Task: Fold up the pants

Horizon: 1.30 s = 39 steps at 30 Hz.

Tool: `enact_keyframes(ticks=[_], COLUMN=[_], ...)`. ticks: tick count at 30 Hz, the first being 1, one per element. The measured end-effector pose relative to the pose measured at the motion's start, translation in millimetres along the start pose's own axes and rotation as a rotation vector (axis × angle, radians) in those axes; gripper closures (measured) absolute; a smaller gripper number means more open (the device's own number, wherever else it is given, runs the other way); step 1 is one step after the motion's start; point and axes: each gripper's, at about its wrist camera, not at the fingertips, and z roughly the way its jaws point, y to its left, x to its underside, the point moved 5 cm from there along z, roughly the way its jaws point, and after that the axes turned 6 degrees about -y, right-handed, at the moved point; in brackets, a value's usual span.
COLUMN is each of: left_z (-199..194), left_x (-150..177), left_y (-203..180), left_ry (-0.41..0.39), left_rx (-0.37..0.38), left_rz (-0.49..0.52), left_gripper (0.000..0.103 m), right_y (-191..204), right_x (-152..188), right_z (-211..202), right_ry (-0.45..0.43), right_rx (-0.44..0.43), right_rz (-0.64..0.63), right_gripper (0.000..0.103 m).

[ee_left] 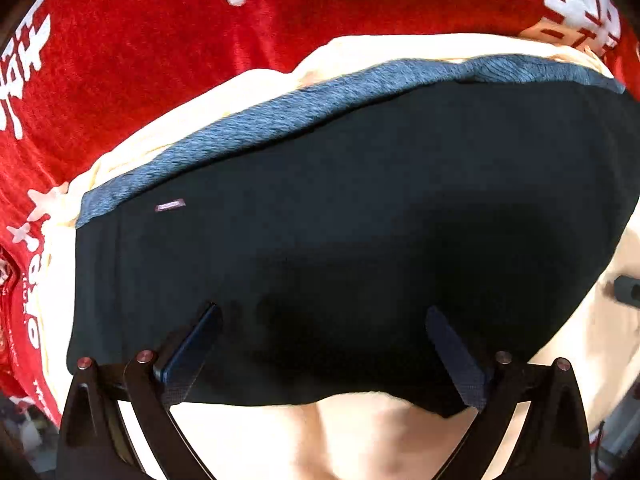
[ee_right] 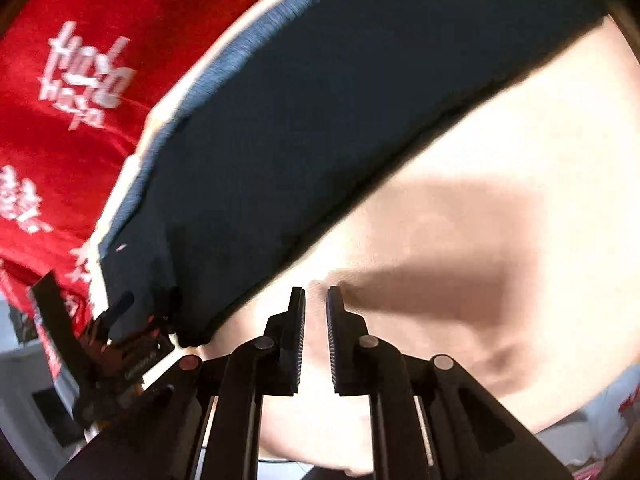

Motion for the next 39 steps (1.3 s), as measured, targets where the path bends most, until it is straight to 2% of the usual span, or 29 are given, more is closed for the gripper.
enact_keyframes(ticks=[1, 3, 6, 9, 11, 12, 14, 15, 17, 21, 23, 26, 27, 29, 33, 36, 39], left_z=[-7, -16, -17, -1, 12, 21, 44, 50, 57, 58, 51, 38, 27, 9, -21, -37, -36], left_x=[-8, -28, -68, -99, -112, -117, -121, -120, -119, -120, -125, -135, -135, -136, -131, -118, -108], left_y=[2, 0, -13, -28, -35, -35, -29, -31, -22, -17, -28, -35, -41, -64, -115, -168, -198], left_ry=[-0.022, -0.060, -0.108, -0.115, -0.110, -0.109, -0.076, -0.063, -0.058, -0.065, -0.057, -0.051, -0.058, -0.066, -0.062, -0.040, -0.026], left_rx=[0.019, 0.048, 0.086, 0.096, 0.075, 0.041, -0.035, -0.035, 0.015, -0.022, -0.046, -0.099, -0.100, -0.080, -0.006, 0.056, 0.062], left_rz=[-0.016, -0.047, -0.094, -0.150, -0.184, -0.203, -0.255, -0.280, -0.386, -0.381, -0.373, -0.324, -0.303, -0.263, -0.203, -0.171, -0.144], left_gripper=[0.000, 0.000, 0.000, 0.000, 0.000, 0.000, 0.000, 0.000, 0.000, 0.000, 0.000, 0.000, 0.000, 0.000, 0.000, 0.000, 0.000], right_y=[3, 14, 37, 53, 58, 57, 46, 38, 23, -11, -32, -53, -59, -70, -91, -100, -113], right_x=[-9, -36, -80, -111, -127, -133, -143, -149, -161, -187, -198, -203, -200, -190, -159, -137, -122], right_z=[-7, -15, -4, 19, 35, 43, 55, 56, 51, 34, 22, -2, -13, -29, -48, -53, -53], right_ry=[-0.020, -0.064, -0.070, -0.061, -0.060, -0.062, -0.075, -0.091, -0.114, -0.198, -0.223, -0.242, -0.244, -0.249, -0.229, -0.205, -0.186], right_rx=[-0.002, -0.015, -0.044, -0.051, -0.060, -0.039, 0.031, 0.027, 0.002, 0.102, 0.163, 0.185, 0.175, 0.179, 0.188, 0.200, 0.225], right_rz=[-0.033, -0.102, -0.186, -0.236, -0.273, -0.303, -0.347, -0.348, -0.324, -0.281, -0.248, -0.184, -0.163, -0.143, -0.093, -0.089, -0.102], right_gripper=[0.086, 0.071, 0.071, 0.071, 0.071, 0.071, 0.071, 0.077, 0.084, 0.084, 0.084, 0.077, 0.071, 0.065, 0.065, 0.065, 0.065])
